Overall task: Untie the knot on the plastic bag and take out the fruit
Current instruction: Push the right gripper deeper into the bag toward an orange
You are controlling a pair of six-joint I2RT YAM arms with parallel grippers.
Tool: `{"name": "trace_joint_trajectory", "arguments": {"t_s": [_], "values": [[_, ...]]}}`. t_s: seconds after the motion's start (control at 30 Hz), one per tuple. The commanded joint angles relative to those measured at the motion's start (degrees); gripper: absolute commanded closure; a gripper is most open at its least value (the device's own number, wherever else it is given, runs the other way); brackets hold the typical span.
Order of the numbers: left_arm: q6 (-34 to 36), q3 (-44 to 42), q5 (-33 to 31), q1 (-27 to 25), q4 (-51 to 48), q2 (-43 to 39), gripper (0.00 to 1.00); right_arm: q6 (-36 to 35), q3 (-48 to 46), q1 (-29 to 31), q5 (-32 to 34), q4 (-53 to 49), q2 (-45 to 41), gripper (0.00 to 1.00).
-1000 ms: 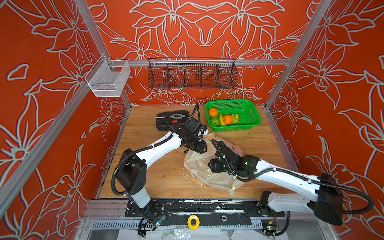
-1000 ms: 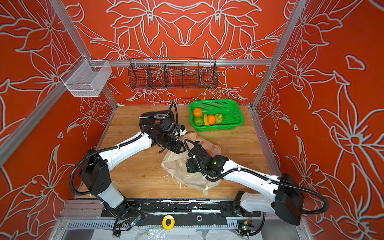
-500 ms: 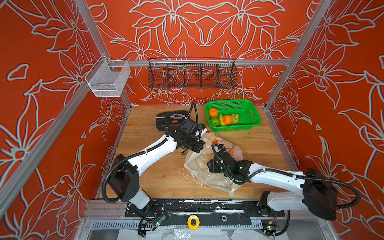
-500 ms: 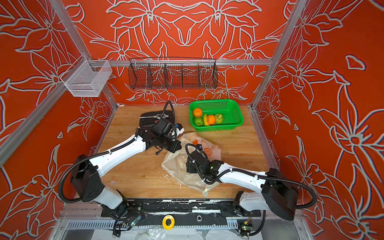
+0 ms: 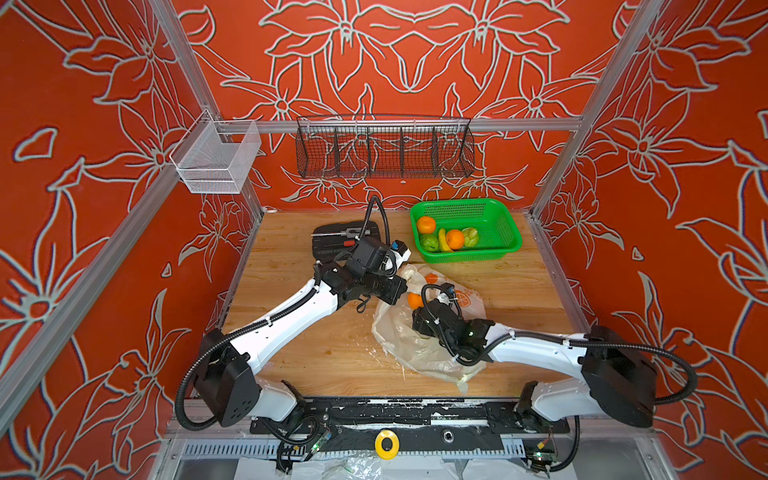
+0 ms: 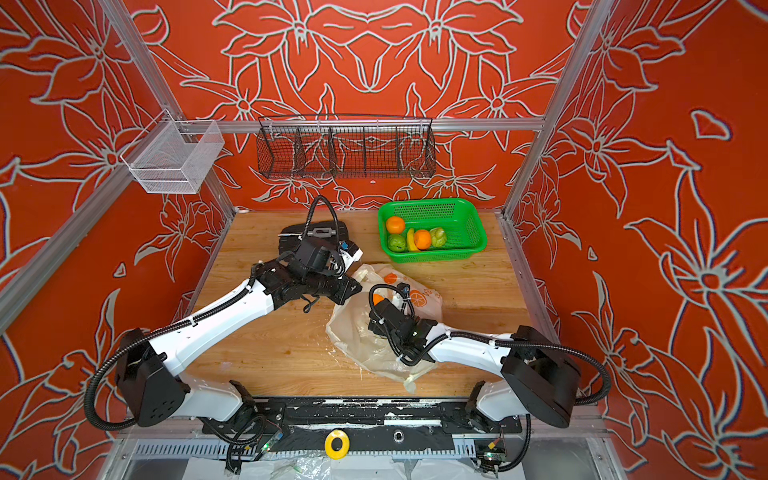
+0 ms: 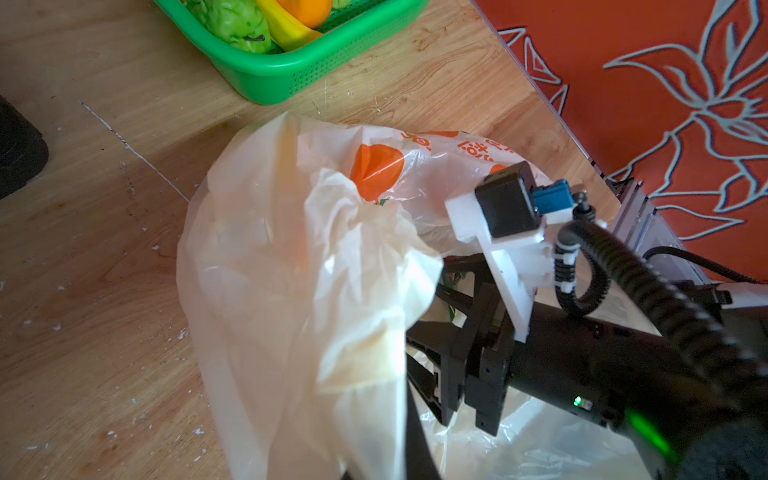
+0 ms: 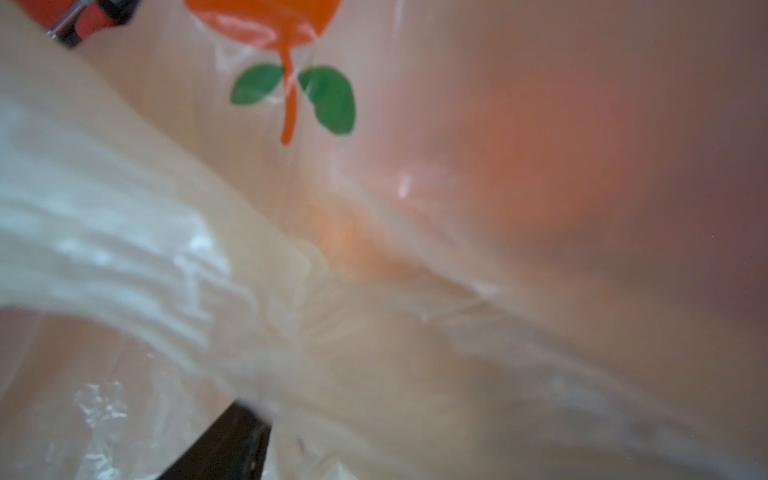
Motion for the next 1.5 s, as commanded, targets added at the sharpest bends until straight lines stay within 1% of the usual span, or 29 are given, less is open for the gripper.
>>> {"name": "trace_joint_trajectory", "arguments": {"t_s": [0.0, 0.17, 0.3, 0.5, 0.77, 0.97, 1.07, 1.2, 1.37, 1.47], "values": [[0.18, -0.12, 1.33, -0.07, 0.84, 0.23, 1.00, 1.13, 3.89, -0.63, 5.03, 0.57, 2.31, 0.19], [0.28, 0.06, 0.81, -0.03, 0.39, 0.18, 1.00, -2.25, 8.42, -1.40, 5.12, -0.77, 6.53, 0.18], [0.37, -0.13, 0.24, -0.07, 0.55, -0.25, 1.00, -0.75, 10.76, -2.18, 7.05, -3.85, 9.17, 0.15], [0.18, -0.03, 0.51, -0.07, 0.47, -0.04, 1.00, -2.82, 11.53, -3.65, 6.81, -1.56, 12.41, 0.12], [0.19, 0.01, 0.76, -0.08, 0.51, 0.24, 1.00, -4.28, 13.83, -5.56, 4.77, 1.42, 18.71, 0.12], [0.02, 0.04, 1.38, -0.06, 0.56, 0.52, 1.00, -4.35, 15.16, -7.38, 5.68, 3.24, 22.03, 0.12], [0.10, 0.40, 1.45, -0.07, 0.12, 0.66, 1.00, -4.68, 16.10, -8.03, 5.13, 2.92, 23.64, 0.16], [0.19, 0.05, 1.04, -0.06, 0.38, 0.30, 1.00, -4.64, 15.98, -8.45, 4.68, 3.16, 24.51, 0.23], [0.19, 0.14, 0.83, -0.12, 0.38, 0.27, 1.00, -4.37, 14.82, -8.64, 4.44, 2.92, 23.93, 0.30], [0.19, 0.08, 0.52, -0.12, 0.37, 0.36, 1.00, -5.21, 13.73, -8.68, 3.18, 3.95, 22.35, 0.33]]}}
